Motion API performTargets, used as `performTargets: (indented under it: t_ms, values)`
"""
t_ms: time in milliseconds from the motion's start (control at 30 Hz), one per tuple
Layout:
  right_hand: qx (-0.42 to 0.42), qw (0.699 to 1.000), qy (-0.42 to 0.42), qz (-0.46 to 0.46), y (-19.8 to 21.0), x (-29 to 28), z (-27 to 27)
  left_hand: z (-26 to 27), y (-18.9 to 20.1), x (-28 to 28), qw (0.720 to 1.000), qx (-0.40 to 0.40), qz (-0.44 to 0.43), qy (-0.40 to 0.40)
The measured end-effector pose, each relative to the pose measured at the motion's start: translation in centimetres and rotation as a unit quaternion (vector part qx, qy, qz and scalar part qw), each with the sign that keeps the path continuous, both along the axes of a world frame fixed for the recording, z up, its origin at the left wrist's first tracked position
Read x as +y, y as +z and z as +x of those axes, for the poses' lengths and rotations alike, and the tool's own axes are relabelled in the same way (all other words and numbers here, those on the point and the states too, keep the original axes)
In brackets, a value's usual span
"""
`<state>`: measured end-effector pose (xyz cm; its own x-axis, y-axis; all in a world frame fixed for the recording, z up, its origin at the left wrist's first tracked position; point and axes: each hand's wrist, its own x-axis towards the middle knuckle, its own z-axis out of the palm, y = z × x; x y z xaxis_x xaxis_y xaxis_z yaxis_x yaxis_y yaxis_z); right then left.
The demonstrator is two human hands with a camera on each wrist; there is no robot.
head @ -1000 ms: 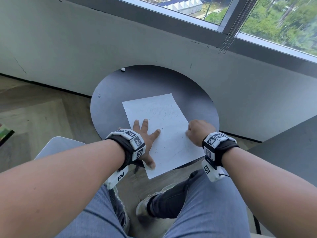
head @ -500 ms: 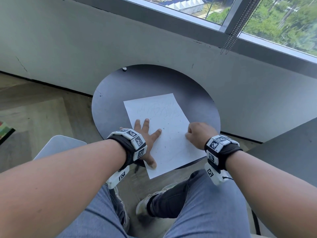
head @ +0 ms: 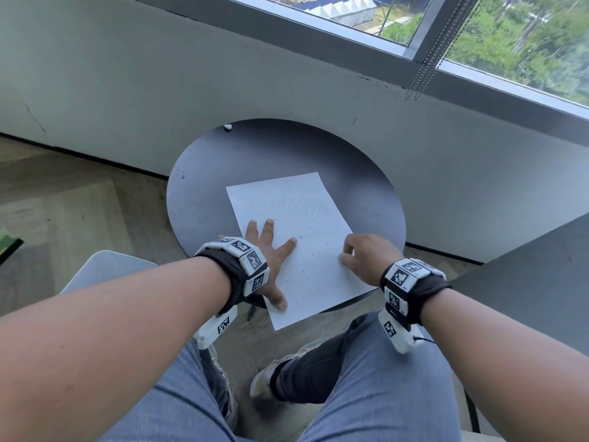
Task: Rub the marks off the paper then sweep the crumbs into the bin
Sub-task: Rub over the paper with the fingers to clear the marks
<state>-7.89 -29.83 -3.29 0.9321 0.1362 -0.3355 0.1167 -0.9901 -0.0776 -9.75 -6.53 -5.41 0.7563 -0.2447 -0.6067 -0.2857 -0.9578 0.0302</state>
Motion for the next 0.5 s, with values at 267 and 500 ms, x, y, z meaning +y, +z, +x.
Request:
performTargets:
  t_ms: [267,500]
  values:
    - [-0.012,0.990,0.142,-0.012,-0.3,4.5,-4.6,0.0,-0.1,0.1,1.000,-0.003,0.001,-0.001]
    - [0.046,0.998,0.022,0.038,-0.1,1.9,-2.6,-0.1,0.1,0.1,1.000,-0.006,-0.003,-0.002]
